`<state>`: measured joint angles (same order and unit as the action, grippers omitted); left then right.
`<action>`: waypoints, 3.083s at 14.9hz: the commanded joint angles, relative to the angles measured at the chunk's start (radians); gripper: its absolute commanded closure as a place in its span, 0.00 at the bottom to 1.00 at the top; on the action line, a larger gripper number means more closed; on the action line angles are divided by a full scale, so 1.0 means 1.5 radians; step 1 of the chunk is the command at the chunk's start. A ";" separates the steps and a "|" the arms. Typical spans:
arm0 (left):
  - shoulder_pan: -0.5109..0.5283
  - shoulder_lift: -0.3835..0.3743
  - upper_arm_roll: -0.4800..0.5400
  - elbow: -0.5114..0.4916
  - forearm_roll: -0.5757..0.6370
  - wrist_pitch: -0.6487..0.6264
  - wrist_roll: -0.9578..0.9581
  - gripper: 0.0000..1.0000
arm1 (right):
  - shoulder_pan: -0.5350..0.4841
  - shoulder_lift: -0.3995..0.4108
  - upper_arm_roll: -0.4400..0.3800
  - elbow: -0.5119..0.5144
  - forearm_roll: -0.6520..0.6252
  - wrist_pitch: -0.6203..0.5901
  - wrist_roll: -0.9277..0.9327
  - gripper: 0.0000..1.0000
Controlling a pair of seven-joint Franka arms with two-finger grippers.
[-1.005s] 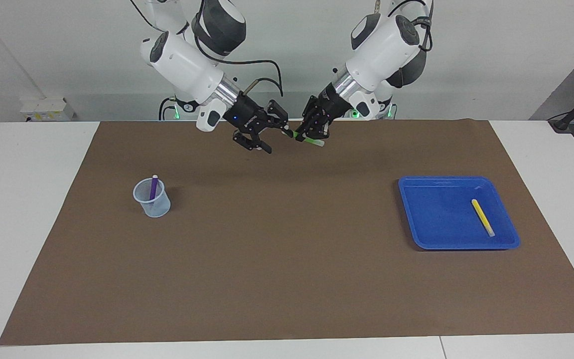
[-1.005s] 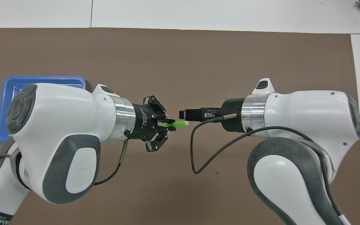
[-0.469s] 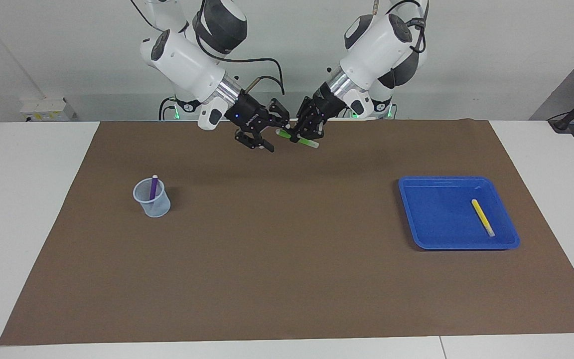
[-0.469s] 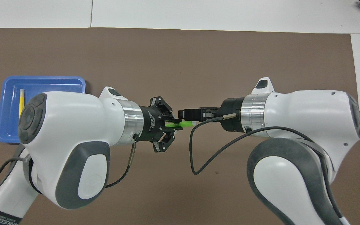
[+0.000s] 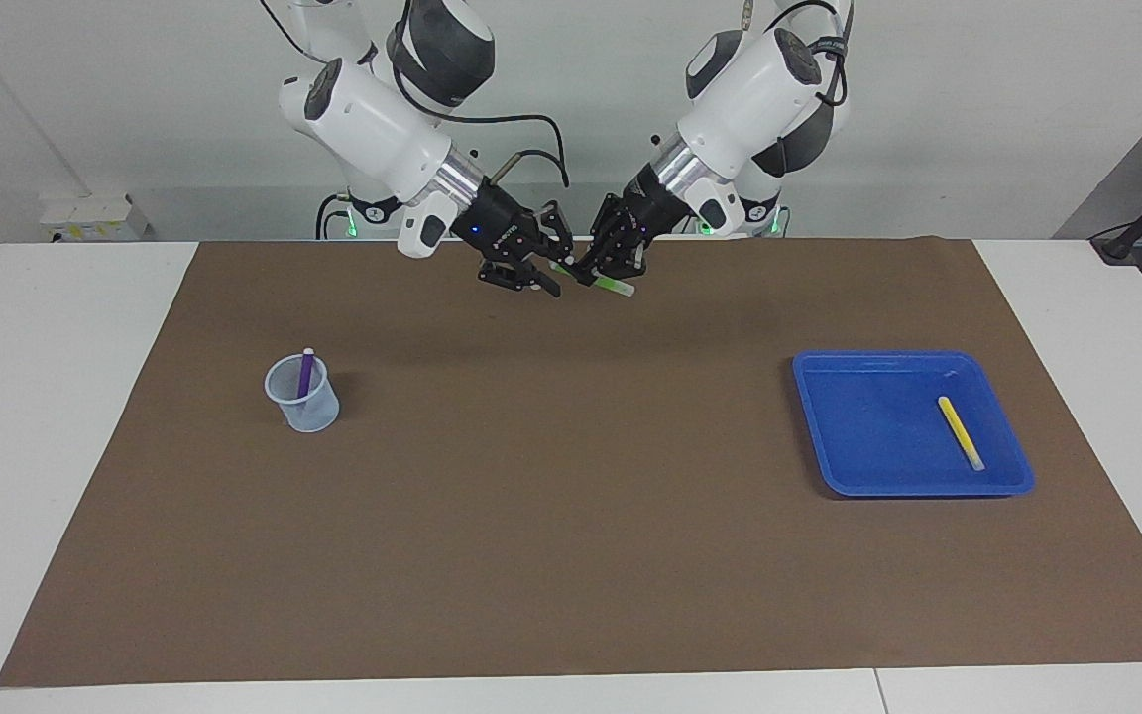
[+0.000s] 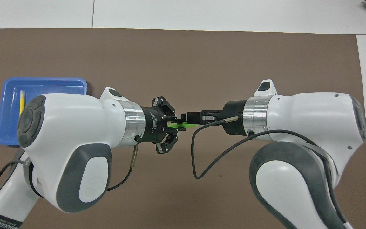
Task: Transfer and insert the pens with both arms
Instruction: 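Grasp the green pen with the right gripper and open the left gripper, then carry the green pen into the cup while the left gripper returns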
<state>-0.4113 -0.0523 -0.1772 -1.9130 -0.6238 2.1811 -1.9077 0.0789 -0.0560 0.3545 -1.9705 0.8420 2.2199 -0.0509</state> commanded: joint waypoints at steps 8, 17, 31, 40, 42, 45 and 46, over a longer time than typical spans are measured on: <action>-0.008 -0.018 0.009 -0.025 -0.017 0.014 0.009 1.00 | 0.005 0.006 0.003 0.010 -0.002 -0.015 0.003 1.00; -0.004 -0.020 0.012 -0.021 -0.013 0.002 0.004 0.48 | -0.010 0.009 -0.001 0.014 -0.053 -0.042 0.010 1.00; 0.314 -0.027 0.015 -0.009 0.029 -0.050 0.007 0.00 | -0.070 0.009 -0.005 0.051 -0.461 -0.180 0.077 1.00; 0.358 -0.032 0.016 -0.021 0.169 -0.049 0.101 0.00 | -0.185 -0.004 -0.005 0.041 -0.678 -0.239 0.008 1.00; 0.390 -0.032 0.016 -0.026 0.169 -0.053 0.237 0.00 | -0.212 -0.006 -0.005 0.039 -0.683 -0.239 -0.021 1.00; 0.428 -0.031 0.016 -0.030 0.170 -0.071 0.462 0.00 | -0.239 -0.006 -0.004 0.037 -0.683 -0.236 -0.044 1.00; 0.446 -0.028 0.016 -0.029 0.170 -0.086 0.528 0.00 | -0.241 -0.007 -0.005 0.031 -0.683 -0.237 -0.045 1.00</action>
<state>0.2053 -0.0742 -0.1433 -1.9344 -0.3813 2.0910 -1.2975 -0.2597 -0.0551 0.3313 -1.9131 -0.1638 1.8779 -0.0976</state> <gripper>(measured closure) 0.000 0.793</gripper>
